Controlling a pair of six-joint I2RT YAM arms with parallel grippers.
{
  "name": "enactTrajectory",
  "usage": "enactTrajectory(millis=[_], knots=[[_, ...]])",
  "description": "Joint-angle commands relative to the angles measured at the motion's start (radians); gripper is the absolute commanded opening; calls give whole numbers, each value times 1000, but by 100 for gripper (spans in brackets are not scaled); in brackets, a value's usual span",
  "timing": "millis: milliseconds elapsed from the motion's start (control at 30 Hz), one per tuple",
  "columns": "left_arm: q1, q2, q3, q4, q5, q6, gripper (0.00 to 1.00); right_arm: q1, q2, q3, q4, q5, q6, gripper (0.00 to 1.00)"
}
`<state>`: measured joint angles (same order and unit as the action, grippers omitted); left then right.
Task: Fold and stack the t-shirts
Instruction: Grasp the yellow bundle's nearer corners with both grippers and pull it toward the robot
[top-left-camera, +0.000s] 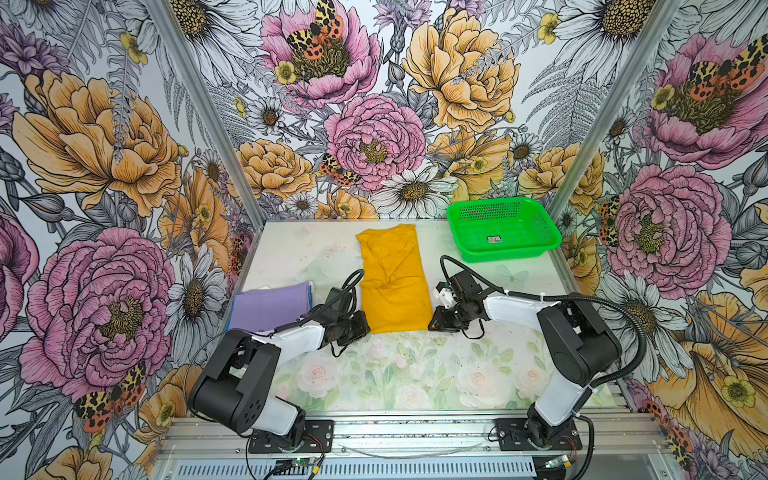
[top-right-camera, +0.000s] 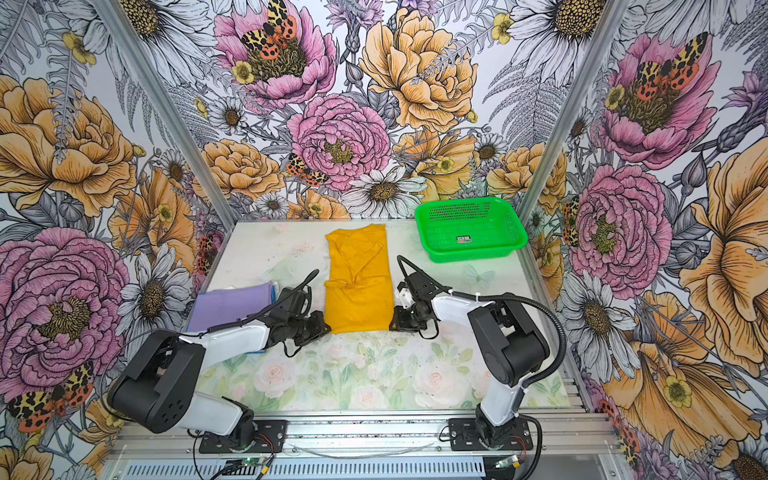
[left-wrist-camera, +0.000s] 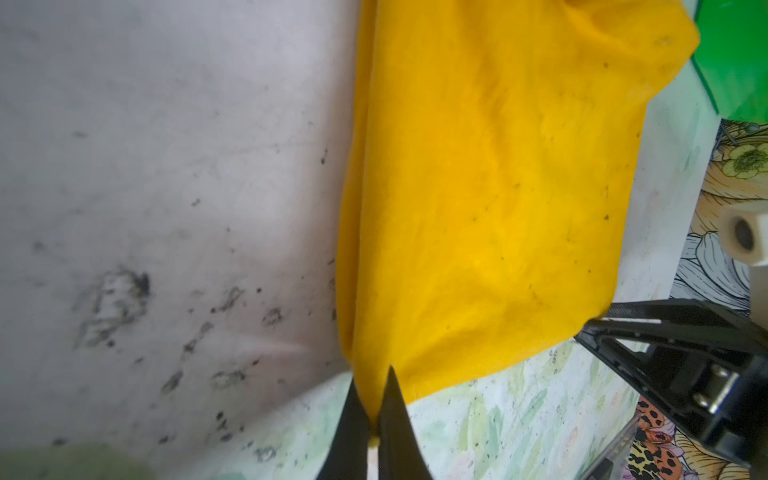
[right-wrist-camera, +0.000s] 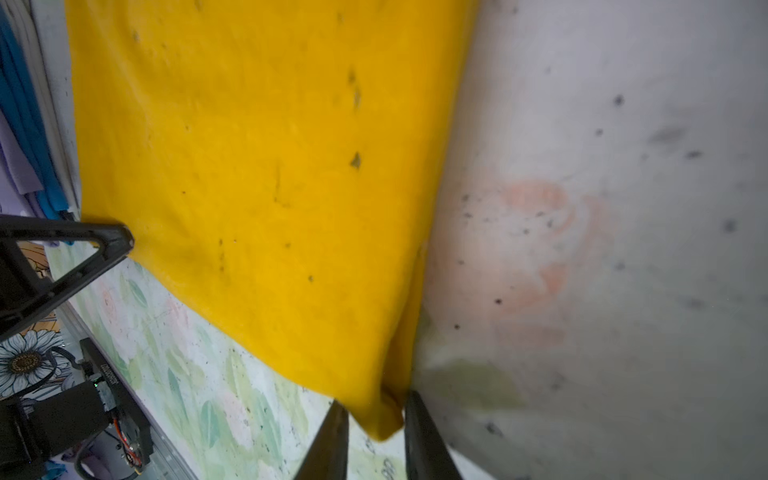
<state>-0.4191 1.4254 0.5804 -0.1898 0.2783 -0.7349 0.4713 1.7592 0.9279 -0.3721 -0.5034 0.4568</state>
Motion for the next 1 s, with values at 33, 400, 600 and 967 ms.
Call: enactTrajectory(millis=[33,400,600,967], knots=[[-22,-68,-45,-45,-52,-16,0,11,36,-10,0,26,3,5],[-207,-450,-124,-322,-266,-179,0,190,-324,-237,-72,62,121,0],[-426,-848,-139,-576,-385,-353,0,446,-655,-308,-273,147,274,0],[-542,-742,138,-608,-516,-310,0,473,-910,-157,-393,120,366,0]])
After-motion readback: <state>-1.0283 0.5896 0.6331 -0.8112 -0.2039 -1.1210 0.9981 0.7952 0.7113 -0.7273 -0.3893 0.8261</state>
